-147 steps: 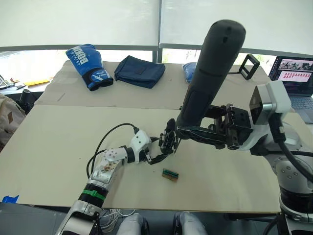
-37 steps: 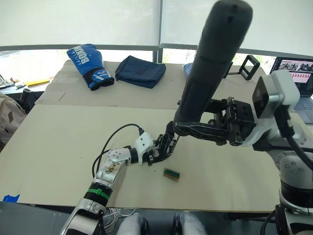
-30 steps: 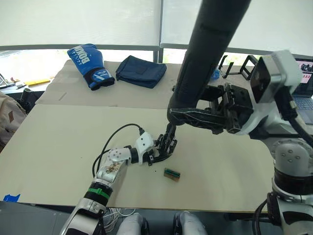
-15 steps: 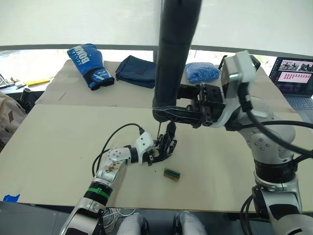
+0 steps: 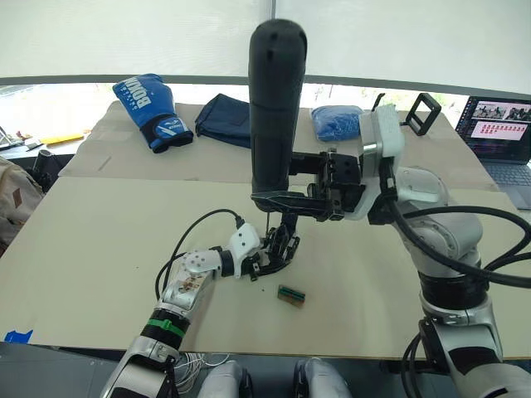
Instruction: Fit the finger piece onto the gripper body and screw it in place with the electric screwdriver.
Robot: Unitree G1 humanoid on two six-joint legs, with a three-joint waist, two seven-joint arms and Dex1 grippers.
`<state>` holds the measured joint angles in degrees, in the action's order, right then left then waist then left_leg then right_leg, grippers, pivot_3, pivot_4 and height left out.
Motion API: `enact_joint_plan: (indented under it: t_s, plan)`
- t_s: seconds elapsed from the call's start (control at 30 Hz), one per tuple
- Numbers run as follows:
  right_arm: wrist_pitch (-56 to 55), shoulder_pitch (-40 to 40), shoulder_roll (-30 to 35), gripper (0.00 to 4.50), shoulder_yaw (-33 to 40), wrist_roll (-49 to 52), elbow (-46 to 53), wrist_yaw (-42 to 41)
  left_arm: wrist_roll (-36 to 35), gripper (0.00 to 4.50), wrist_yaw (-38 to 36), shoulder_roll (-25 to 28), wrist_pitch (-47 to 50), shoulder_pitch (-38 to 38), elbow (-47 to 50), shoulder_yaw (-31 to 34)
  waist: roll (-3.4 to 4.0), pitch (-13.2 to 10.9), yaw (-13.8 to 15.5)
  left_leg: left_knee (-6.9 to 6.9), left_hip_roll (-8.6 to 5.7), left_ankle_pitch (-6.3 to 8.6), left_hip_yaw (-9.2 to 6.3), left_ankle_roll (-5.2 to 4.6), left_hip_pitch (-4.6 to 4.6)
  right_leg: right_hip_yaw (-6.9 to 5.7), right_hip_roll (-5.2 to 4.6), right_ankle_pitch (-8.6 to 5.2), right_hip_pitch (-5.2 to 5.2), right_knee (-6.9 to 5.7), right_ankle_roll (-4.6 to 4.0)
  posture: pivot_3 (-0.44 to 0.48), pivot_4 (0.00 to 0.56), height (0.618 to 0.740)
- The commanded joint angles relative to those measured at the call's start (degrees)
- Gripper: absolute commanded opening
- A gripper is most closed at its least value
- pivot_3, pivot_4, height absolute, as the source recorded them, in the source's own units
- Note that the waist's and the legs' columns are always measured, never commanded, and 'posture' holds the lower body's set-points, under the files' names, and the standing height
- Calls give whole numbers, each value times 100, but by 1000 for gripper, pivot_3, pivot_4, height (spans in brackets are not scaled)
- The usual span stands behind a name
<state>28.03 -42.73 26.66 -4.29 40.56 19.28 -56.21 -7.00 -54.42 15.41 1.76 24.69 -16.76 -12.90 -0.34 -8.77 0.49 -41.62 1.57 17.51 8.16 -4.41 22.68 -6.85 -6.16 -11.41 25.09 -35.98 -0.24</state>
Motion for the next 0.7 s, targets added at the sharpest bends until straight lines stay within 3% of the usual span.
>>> enact_joint_plan:
  t_s: [0.03,0.7]
  plan:
    - [-141,-11,-49,1940,82,-7,148,28,9,2322,-64,40,125,-130,69,-112,0,0,0,0,0,0,0,0,0,0,0,0,0,0,0,0,150,740]
    - [-276,441,-122,1940,-17,-317,116,-56,13,2322,-125,58,200,-132,50,-161,0,0,-13,1,1,-2,2,3,0,1,1,0,2,-1,0,0,150,740]
